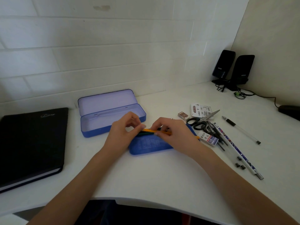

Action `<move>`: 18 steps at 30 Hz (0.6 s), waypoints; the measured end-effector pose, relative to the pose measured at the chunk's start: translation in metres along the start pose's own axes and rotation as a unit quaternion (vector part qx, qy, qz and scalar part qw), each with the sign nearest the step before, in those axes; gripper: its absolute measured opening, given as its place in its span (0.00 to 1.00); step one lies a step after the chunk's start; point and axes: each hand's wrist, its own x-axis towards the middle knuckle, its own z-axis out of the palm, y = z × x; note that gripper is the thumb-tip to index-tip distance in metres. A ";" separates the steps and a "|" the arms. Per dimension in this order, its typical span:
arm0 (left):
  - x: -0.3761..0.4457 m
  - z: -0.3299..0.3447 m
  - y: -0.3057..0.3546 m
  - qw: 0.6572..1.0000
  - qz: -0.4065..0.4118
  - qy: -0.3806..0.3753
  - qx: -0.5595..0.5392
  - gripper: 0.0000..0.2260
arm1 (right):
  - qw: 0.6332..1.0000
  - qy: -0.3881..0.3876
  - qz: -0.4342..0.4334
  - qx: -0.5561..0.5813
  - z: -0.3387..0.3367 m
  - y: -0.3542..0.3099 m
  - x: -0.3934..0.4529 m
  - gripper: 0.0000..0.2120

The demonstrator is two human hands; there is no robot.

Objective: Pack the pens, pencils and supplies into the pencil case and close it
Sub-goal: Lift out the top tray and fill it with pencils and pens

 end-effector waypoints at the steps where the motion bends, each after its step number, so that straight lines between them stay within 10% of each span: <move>1: 0.000 0.000 -0.001 1.000 0.014 -0.015 0.014 0.07 | 1.000 -0.008 0.001 -0.002 0.001 -0.001 -0.001 0.09; 18: 0.004 -0.007 0.000 0.995 -0.095 -0.007 -0.040 0.06 | 0.993 -0.082 0.075 -0.035 -0.037 0.016 -0.001 0.02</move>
